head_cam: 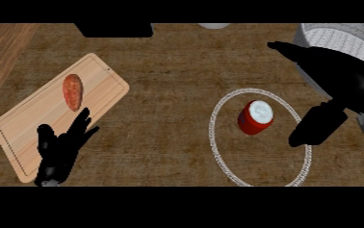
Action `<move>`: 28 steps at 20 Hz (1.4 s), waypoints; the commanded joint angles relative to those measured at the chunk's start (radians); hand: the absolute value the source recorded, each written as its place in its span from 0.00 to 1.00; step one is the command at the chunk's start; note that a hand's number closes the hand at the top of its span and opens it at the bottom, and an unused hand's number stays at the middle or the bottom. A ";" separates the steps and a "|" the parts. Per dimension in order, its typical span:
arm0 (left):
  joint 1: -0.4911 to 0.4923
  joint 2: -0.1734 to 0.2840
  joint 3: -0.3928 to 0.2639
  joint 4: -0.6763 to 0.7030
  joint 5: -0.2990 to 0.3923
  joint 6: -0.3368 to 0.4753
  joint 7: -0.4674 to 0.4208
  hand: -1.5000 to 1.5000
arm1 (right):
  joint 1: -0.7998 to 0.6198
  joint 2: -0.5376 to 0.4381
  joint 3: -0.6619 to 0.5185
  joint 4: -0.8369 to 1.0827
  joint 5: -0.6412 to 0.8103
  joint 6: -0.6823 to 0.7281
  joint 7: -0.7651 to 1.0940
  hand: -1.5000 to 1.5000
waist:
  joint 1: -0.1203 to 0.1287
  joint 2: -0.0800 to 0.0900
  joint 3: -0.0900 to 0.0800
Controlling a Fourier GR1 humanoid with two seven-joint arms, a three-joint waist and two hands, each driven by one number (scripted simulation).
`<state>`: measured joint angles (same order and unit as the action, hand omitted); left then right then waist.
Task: Pick the can from the placemat and place it in the basket
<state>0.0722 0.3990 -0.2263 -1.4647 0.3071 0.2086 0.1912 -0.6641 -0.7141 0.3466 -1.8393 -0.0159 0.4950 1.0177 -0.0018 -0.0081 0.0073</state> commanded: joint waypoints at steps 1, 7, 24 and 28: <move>0.053 0.008 0.003 0.050 0.003 -0.017 0.030 0.50 | 0.089 0.027 0.048 0.002 0.107 -0.033 0.032 0.00 | 0.003 0.008 -0.007; 0.060 -0.019 -0.003 0.097 -0.026 -0.038 -0.024 0.50 | 0.132 0.058 0.045 0.044 0.166 -0.028 -0.035 0.00 | 0.005 0.009 -0.008; 0.042 -0.010 0.040 -0.012 -0.035 -0.038 0.110 0.50 | 0.245 0.194 0.064 0.130 0.405 -0.114 -0.193 0.00 | 0.008 0.008 -0.007; 0.037 -0.064 0.026 0.116 -0.069 -0.054 0.004 0.50 | 0.225 0.244 0.094 0.174 0.450 -0.110 -0.180 0.00 | 0.005 0.009 -0.008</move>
<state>0.0750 0.3672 -0.1681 -1.4364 0.2681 0.1516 0.1802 -0.4383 -0.4980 0.4327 -1.6865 0.4031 0.3780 0.8355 0.0048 -0.0072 0.0111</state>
